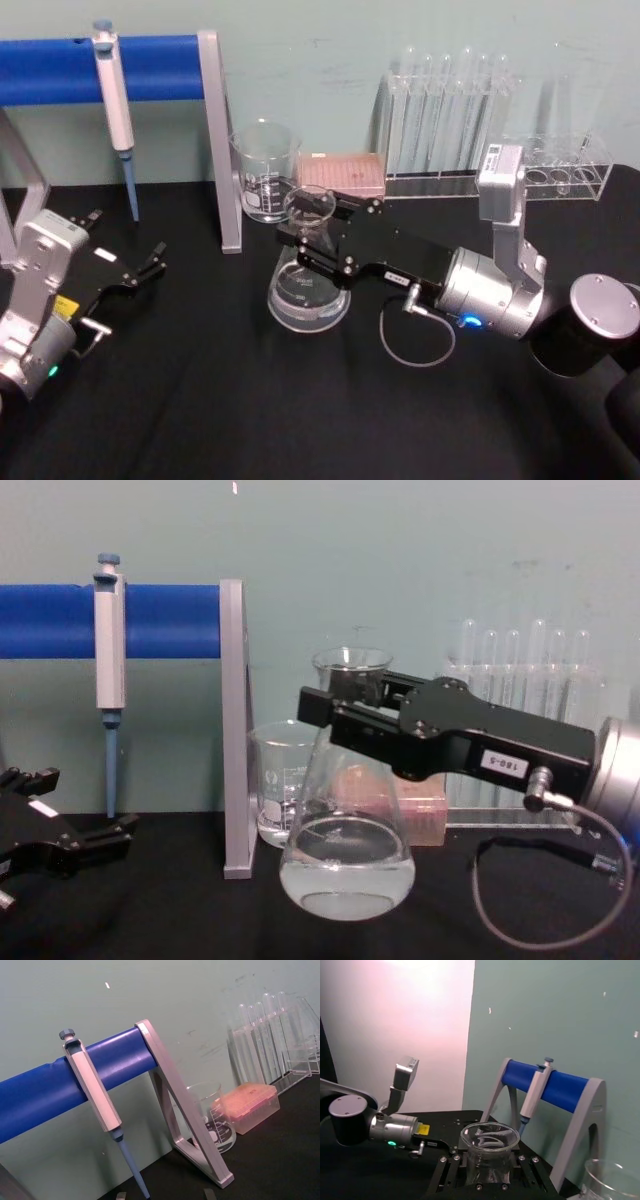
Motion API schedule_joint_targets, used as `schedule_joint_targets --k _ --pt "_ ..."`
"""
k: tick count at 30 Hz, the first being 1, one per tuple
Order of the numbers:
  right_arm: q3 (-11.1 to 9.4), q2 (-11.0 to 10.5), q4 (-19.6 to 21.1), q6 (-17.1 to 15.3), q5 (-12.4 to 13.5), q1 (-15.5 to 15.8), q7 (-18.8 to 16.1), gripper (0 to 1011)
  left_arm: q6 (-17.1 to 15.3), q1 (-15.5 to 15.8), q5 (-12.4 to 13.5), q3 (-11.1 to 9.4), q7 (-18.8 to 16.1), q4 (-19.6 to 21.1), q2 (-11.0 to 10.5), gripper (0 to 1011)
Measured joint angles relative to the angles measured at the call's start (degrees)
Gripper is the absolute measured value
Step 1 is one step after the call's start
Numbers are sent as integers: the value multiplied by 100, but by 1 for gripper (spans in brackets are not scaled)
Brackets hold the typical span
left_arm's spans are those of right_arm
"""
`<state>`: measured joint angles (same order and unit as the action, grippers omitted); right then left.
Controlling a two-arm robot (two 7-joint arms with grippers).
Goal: Grasp the erlenmeyer flask with one hand, shake it three times, then place it back.
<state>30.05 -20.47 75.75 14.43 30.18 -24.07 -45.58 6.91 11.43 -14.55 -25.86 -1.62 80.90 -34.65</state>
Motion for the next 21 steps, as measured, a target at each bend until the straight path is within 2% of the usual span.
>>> schedule_joint_targets --k 5,12,18,21 --pt "83 -17 43 1 50 -8 -12 469 0 0 0 0 0 0 0 1001" --pt "67 -101 116 17 82 31 95 469 0 0 0 0 0 0 0 1001" --pt "-92 -251 238 43 91 162 314 469 0 0 0 0 0 0 0 1001" --pt "-238 -357 319 65 91 265 469 469 0 0 0 0 0 0 0 1001"
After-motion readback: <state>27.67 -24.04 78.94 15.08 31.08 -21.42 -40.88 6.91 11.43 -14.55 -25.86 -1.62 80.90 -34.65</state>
